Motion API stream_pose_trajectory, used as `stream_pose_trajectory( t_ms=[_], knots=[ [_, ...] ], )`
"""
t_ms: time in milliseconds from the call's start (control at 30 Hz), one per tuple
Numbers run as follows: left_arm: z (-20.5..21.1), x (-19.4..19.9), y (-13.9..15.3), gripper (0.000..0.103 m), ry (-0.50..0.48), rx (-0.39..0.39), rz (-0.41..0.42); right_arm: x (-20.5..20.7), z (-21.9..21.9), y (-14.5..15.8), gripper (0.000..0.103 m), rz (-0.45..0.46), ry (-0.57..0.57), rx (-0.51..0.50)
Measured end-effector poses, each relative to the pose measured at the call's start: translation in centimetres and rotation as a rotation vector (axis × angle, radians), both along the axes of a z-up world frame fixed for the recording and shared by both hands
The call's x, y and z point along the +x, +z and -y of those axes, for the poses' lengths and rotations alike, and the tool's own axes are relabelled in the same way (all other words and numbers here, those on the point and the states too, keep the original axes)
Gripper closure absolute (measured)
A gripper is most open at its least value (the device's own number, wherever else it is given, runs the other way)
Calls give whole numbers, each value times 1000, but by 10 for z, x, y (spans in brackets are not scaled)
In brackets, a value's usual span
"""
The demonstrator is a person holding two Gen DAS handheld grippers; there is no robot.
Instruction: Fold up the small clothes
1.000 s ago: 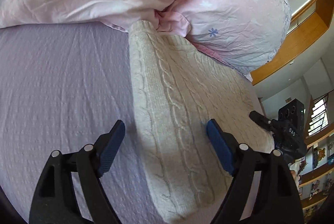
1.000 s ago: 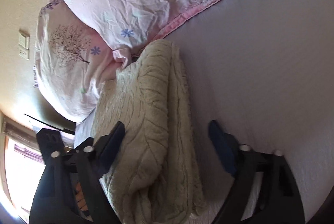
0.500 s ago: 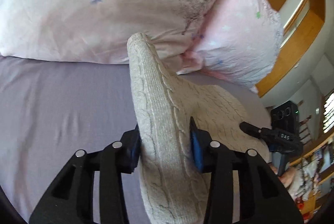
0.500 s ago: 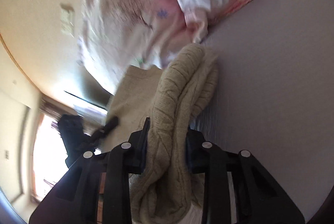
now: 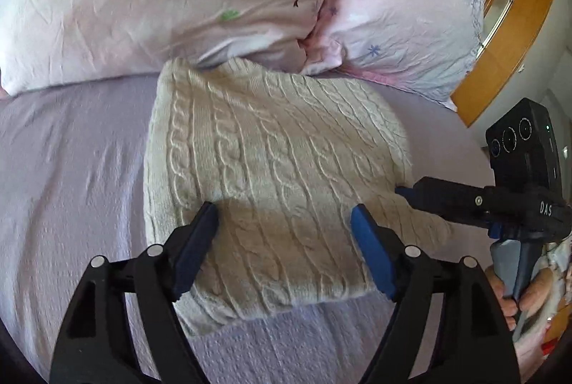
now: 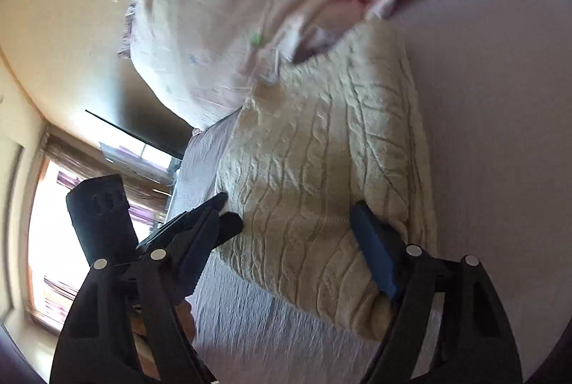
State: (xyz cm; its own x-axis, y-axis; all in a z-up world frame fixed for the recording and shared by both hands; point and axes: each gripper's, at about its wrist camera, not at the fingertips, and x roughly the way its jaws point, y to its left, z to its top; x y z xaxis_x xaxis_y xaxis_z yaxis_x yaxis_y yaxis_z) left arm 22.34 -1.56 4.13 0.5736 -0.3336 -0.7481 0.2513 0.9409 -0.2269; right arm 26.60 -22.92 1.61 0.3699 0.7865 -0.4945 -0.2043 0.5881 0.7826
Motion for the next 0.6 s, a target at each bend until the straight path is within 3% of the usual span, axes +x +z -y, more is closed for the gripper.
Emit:
stream_pose_trajectory(
  t_ms=[67, 100, 133, 167, 267, 400, 467, 600],
  knots=[
    [4, -10, 8, 26, 14, 23, 3, -5, 11, 7, 31, -25, -25, 21],
    [3, -21, 15, 22, 6, 14, 26, -15, 15, 16, 26, 0, -33, 6],
    [-1, -32, 21, 18, 0, 11, 46, -32, 19, 31, 19, 70, -52, -45],
    [-6, -44, 24, 5, 13, 31, 64, -49, 24, 43, 3, 128, -75, -100],
    [-25, -75, 21, 2, 69, 103, 84, -93, 24, 61, 1, 249, -132, -280],
    [-44, -96, -7, 2, 150, 228, -3, -118, -7, 34, 1, 203, -171, -625],
    [-47, -102, -17, 2, 151, 257, -21, -126, -27, 21, 1, 195, -154, -734],
    [-48, -106, -31, 2, 136, 259, -50, -135, -45, -4, 1, 156, -97, -716]
  ],
)
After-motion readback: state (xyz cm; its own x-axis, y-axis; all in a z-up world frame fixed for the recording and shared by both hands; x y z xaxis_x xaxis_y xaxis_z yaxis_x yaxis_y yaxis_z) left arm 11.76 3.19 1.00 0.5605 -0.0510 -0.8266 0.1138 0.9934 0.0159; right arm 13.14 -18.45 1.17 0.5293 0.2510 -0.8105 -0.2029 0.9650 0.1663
